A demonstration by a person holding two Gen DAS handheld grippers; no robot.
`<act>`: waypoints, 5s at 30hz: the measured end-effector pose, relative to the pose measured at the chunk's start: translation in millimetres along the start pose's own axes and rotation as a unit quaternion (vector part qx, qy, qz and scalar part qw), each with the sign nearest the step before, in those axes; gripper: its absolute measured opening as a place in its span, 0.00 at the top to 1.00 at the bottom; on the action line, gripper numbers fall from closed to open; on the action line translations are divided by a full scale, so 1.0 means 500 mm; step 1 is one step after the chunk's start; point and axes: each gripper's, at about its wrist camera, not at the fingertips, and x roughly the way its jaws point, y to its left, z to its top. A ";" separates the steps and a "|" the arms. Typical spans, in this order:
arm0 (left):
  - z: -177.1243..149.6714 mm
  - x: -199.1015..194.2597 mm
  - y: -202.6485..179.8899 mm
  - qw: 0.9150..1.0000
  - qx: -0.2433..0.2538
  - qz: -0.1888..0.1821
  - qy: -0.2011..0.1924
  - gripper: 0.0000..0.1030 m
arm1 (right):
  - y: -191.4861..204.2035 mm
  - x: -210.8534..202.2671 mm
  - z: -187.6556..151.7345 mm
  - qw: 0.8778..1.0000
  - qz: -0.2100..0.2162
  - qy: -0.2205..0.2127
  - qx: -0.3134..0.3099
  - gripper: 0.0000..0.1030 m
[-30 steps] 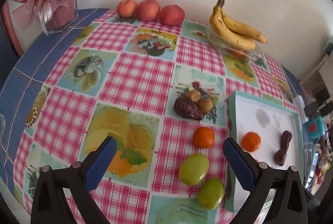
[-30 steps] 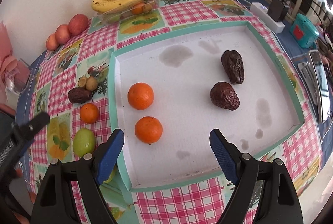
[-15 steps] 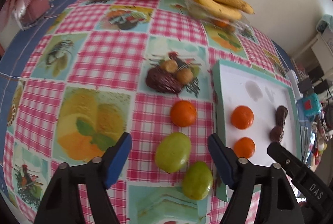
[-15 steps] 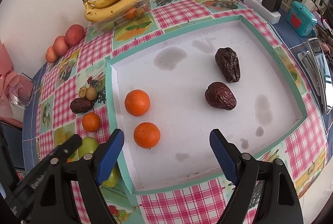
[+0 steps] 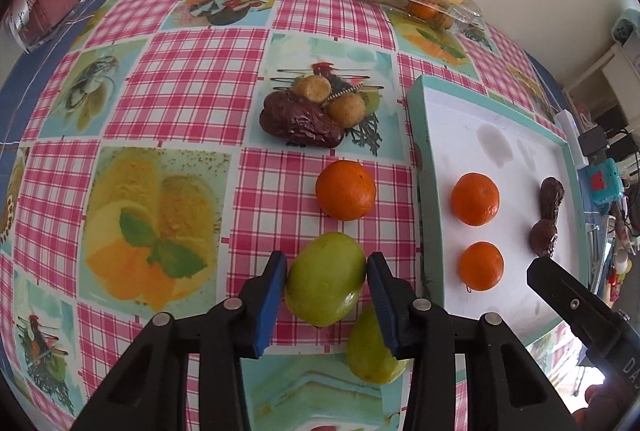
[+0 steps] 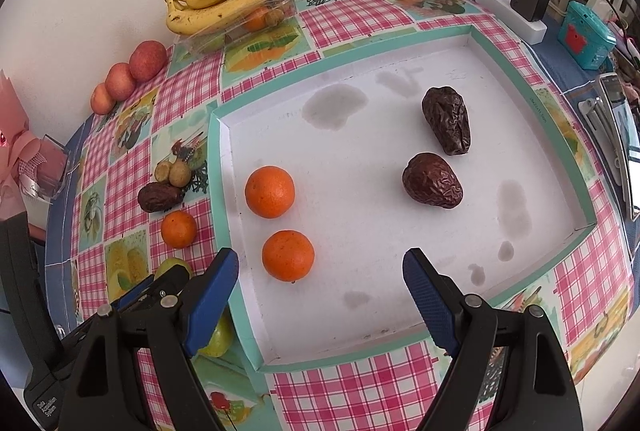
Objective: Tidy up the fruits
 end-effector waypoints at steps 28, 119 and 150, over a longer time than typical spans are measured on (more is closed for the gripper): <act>0.032 -0.101 0.216 0.981 -0.174 0.010 -0.081 0.58 | 0.200 0.042 -0.079 0.983 0.053 0.053 -0.165 0.39; 0.014 -0.086 -0.112 0.988 0.027 -0.146 -0.041 0.60 | -0.165 -0.046 0.043 0.991 -0.108 -0.044 0.068 0.61; -0.077 0.055 -0.251 0.983 0.125 -0.109 0.084 0.59 | -0.208 0.019 0.027 0.990 -0.106 0.015 0.087 0.61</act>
